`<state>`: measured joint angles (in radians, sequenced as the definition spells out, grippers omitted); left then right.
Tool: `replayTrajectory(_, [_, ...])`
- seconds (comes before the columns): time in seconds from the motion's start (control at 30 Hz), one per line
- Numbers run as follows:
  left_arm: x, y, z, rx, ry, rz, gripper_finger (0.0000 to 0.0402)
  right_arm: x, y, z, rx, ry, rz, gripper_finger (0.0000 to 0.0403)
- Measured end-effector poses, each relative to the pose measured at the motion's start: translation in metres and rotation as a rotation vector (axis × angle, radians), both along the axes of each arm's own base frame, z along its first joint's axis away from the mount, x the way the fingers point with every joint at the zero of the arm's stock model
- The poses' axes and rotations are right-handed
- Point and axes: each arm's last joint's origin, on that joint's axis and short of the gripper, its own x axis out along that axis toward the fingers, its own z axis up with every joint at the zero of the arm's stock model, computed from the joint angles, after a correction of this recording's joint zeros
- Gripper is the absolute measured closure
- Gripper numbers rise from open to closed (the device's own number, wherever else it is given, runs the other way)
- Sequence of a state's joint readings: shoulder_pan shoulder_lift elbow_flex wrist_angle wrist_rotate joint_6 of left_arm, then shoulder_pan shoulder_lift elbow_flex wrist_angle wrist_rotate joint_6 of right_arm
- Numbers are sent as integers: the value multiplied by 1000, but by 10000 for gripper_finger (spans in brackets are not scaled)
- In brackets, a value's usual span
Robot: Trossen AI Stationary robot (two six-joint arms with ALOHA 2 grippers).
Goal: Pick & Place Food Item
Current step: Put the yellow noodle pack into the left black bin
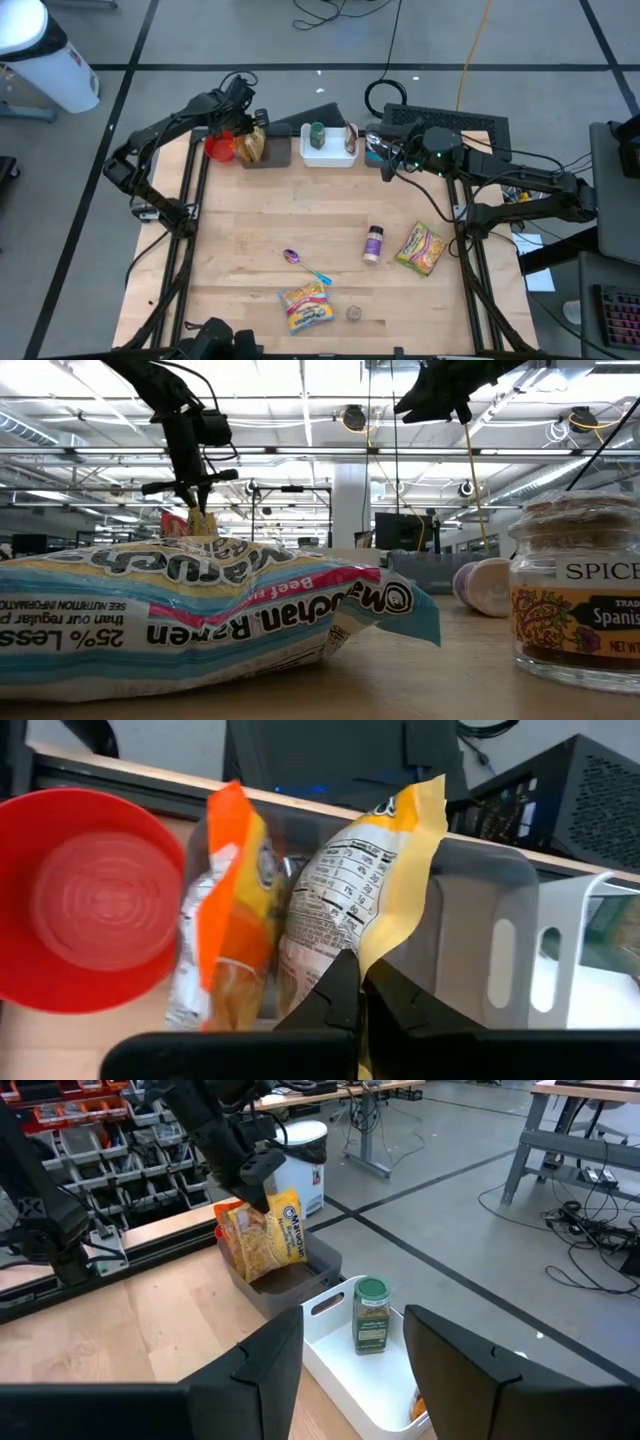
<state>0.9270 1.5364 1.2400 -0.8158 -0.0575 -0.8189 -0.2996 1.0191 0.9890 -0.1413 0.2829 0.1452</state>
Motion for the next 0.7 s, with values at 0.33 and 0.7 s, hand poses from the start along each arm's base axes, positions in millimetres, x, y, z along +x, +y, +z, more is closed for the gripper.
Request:
replayTrajectory(0.33, [-5, -4, -3, -46, 56, 28, 401, 0, 0, 0, 0, -1, 0, 236])
replayTrajectory(0.7, [-5, -4, -3, -46, 58, 36, 401, 0, 0, 0, 1, -2, 0, 238])
